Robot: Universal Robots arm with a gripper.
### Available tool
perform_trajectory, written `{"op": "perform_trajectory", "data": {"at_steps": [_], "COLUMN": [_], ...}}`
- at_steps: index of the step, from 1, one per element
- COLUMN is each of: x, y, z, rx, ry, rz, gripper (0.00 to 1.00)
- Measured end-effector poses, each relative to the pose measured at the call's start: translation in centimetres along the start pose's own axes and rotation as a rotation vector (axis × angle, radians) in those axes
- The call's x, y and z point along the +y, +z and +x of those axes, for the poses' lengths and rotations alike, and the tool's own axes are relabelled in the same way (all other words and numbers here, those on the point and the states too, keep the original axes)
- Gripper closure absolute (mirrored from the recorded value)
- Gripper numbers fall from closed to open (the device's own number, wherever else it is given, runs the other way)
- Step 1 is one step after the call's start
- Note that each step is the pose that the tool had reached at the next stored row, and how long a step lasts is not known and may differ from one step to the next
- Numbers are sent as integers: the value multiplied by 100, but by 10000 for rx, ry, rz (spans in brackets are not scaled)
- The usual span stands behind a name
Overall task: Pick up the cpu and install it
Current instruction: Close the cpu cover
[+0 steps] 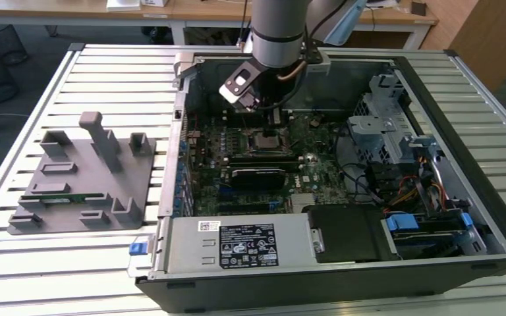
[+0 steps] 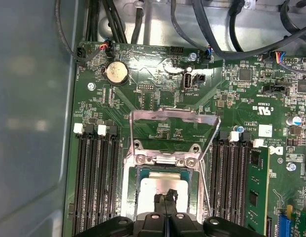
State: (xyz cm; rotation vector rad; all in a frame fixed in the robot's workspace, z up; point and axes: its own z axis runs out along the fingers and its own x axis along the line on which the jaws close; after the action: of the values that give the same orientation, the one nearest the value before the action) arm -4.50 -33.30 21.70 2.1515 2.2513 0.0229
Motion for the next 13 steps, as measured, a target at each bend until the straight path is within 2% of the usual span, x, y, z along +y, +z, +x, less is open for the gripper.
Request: {"op": "perform_trajectory", "data": {"at_steps": [13], "x": [4], "y": [-137], "z": [-1], "rx": [1], "ry": [0], "rz": [-1], "gripper": [89]}}
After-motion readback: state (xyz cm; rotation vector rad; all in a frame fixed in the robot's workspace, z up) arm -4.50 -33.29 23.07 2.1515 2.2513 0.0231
